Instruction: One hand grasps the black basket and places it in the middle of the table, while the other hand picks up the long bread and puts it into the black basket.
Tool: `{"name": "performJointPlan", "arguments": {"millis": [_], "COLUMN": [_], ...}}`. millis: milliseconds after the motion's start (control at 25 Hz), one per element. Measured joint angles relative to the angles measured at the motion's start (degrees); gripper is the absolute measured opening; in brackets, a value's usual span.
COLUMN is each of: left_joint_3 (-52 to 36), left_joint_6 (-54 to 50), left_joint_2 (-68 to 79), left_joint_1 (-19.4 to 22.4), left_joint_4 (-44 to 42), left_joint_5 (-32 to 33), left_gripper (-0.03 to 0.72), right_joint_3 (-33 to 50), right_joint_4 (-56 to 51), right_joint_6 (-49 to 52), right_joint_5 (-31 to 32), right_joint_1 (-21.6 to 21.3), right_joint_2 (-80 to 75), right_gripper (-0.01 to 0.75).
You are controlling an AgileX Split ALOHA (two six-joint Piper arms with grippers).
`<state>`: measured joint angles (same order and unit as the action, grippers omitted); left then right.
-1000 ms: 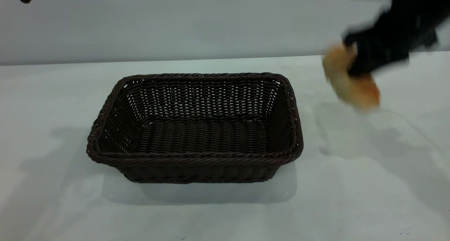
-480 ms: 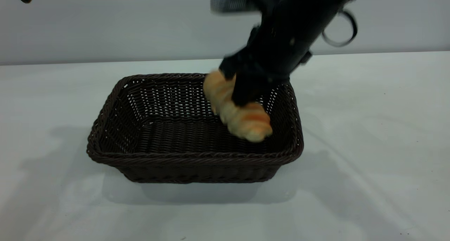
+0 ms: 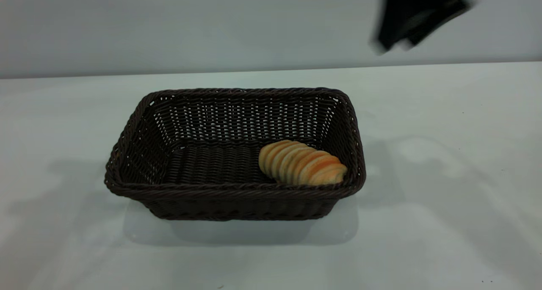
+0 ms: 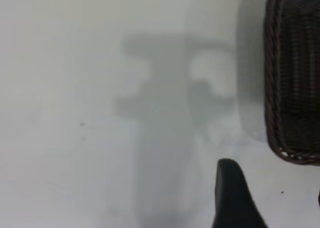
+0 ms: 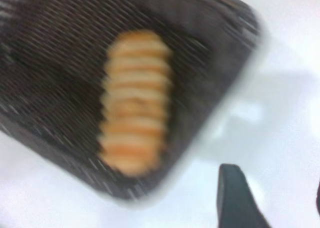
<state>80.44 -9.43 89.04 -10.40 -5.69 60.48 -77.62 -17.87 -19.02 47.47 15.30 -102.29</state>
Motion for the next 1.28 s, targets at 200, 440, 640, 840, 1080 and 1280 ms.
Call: {"name": "performJointPlan", "arguments": {"millis": [200,440,640,840,1080,1280], "left_joint_3": [-0.5,-6.9,-15.4,-25.7,-34.4,-38.8], "left_joint_6": [-0.3,-0.3,-0.3,-0.8,-0.9,-1.0], "left_joint_2": [-9.3,-24.0,-37.0,-50.3,-65.4,-75.7], "left_joint_1": [0.0,0.0,0.0,0.0,0.0,0.0], "left_joint_4": [-2.5,-3.9,-4.0,-2.5,-1.1,-0.9], "left_joint_5": [4.2,5.6,5.7,4.8,2.7,3.0], "left_gripper": [0.476,0.476,0.476,0.476,0.476,0.476], "right_joint_3": [3.0,13.9,23.4,30.8,37.1,42.3], "right_joint_4": [15.2,17.9,17.9,17.5,17.1,16.3], "right_joint_6": [11.8,16.1,16.6,16.8,16.8,16.2], "right_joint_5": [12.9,17.4,18.3,20.1,21.8,21.0], "right_joint_1": [-1.9,-1.9,-1.9,-1.9,-1.9,-1.9], "right_joint_2": [13.9,35.9,56.9,74.6,83.0,83.8], "right_gripper": [0.355,0.355,0.355,0.355,0.354,0.354]}}
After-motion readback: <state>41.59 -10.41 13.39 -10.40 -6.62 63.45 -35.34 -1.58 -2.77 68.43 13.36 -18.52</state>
